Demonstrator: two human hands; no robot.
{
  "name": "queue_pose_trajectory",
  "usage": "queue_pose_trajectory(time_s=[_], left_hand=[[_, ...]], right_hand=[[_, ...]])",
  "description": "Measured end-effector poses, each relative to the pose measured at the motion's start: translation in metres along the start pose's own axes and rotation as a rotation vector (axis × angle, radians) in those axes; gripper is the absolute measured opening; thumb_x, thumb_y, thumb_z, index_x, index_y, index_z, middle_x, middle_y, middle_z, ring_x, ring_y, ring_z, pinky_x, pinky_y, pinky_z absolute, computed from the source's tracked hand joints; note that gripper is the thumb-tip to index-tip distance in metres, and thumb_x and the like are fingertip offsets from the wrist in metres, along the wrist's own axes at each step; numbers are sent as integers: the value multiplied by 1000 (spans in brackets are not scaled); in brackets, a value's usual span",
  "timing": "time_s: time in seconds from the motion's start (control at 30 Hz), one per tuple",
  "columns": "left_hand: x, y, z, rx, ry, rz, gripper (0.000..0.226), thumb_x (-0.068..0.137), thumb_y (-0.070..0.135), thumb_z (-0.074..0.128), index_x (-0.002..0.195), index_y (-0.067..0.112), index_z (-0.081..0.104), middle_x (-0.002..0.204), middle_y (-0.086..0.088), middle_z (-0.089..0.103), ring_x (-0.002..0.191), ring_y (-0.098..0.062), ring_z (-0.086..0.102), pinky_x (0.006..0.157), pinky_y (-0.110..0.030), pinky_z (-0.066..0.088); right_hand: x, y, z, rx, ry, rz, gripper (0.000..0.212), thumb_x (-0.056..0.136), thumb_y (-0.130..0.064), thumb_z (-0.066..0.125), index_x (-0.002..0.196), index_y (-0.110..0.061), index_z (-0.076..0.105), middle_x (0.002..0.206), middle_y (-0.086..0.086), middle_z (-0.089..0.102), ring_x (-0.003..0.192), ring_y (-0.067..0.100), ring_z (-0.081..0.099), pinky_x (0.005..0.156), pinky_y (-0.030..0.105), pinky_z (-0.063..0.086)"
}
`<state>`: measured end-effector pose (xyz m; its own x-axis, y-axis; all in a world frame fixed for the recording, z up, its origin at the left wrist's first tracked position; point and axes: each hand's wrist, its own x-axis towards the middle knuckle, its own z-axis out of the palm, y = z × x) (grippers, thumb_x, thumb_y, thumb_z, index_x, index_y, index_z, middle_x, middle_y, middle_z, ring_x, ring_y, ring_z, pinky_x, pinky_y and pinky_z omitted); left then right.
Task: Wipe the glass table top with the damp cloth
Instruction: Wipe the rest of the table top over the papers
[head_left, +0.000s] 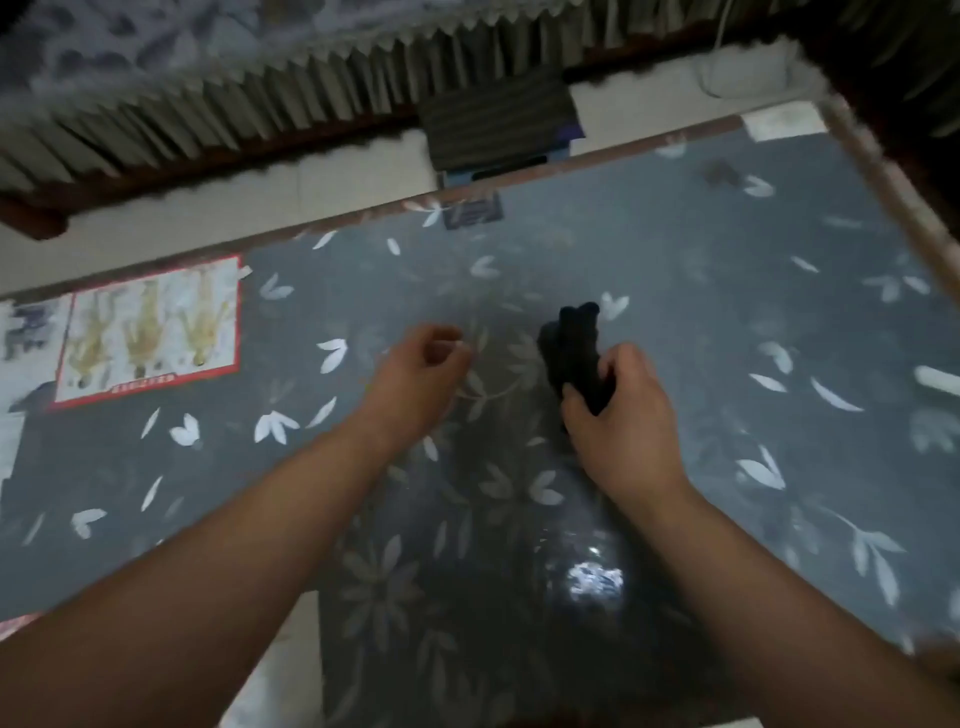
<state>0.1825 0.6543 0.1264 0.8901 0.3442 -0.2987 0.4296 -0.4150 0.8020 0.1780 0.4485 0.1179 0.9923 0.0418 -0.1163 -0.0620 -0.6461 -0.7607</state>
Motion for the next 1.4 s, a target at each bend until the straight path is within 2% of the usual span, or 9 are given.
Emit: queue_pose_trajectory(time_s=[0.13, 0.27, 0.4, 0.57, 0.7, 0.77, 1.03, 1.23, 1.4], left_hand=[[29, -77, -87, 333, 102, -2, 31, 90, 38, 57, 112, 17, 64, 103, -5, 65, 93, -22, 61, 84, -30, 45], [32, -146, -138, 656, 59, 28, 52, 90, 56, 42, 126, 21, 56, 135, -14, 51, 123, -39, 49, 103, -52, 40], [20, -186, -154, 844, 53, -45, 57, 97, 57, 31, 150, 35, 29, 163, -8, 15, 150, -32, 5, 116, -61, 1], [14, -214, -152, 799, 37, -56, 69, 91, 63, 16, 155, 40, 6, 165, 0, -5, 150, -28, -11, 116, -61, -4], [16, -221, -154, 762, 44, -47, 67, 90, 59, 15, 154, 43, 3, 165, 2, -9, 150, -25, -16, 116, -61, -7], [15, -219, -159, 717, 20, -28, 66, 91, 54, 19, 155, 41, 6, 165, 1, -7, 150, -24, -15, 117, -60, -6], [-26, -217, -172, 823, 64, -60, 63, 93, 52, 36, 152, 34, 21, 164, -10, -4, 150, -31, -13, 117, -61, -5], [-67, -215, -162, 841, 26, -167, 74, 89, 62, 36, 154, 32, 14, 164, -11, -2, 150, -32, -9, 118, -60, 1], [-92, -223, -161, 790, 6, -231, 77, 89, 66, 37, 153, 37, 9, 164, -7, -4, 150, -32, -10, 118, -60, -1]], right_hand=[[11, -15, 67, -425, -151, -248, 39, 80, -42, 70, 108, -19, 57, 131, 8, 49, 118, 33, 47, 89, 41, 47], [26, -8, 114, -654, -254, -285, 69, 91, -57, 47, 152, -26, 35, 163, 11, 23, 149, 39, 16, 116, 55, 26], [43, 0, 132, -787, -256, -423, 62, 96, -39, 31, 153, -16, 34, 160, 16, 30, 147, 40, 25, 121, 53, 18], [118, -56, 173, -594, -90, -55, 72, 90, -42, 28, 157, -17, 23, 165, 11, 19, 152, 36, 10, 123, 49, 13], [34, -93, 254, -643, -337, -663, 62, 92, -35, 46, 151, -17, 39, 159, 11, 33, 148, 38, 23, 119, 53, 23], [4, -83, 247, -689, -450, -751, 60, 94, -30, 48, 152, -18, 37, 161, 10, 31, 151, 34, 19, 122, 51, 17], [107, -83, 227, -621, -149, -308, 58, 100, -29, 34, 156, -21, 26, 165, 6, 21, 153, 32, 7, 124, 48, 8], [-1, -59, 217, -672, -541, -933, 60, 91, -21, 45, 150, -19, 40, 158, 8, 37, 150, 34, 22, 121, 53, 19], [51, -13, 145, -624, -282, -464, 63, 88, -25, 34, 150, -15, 39, 158, 14, 36, 150, 36, 19, 119, 56, 22]])
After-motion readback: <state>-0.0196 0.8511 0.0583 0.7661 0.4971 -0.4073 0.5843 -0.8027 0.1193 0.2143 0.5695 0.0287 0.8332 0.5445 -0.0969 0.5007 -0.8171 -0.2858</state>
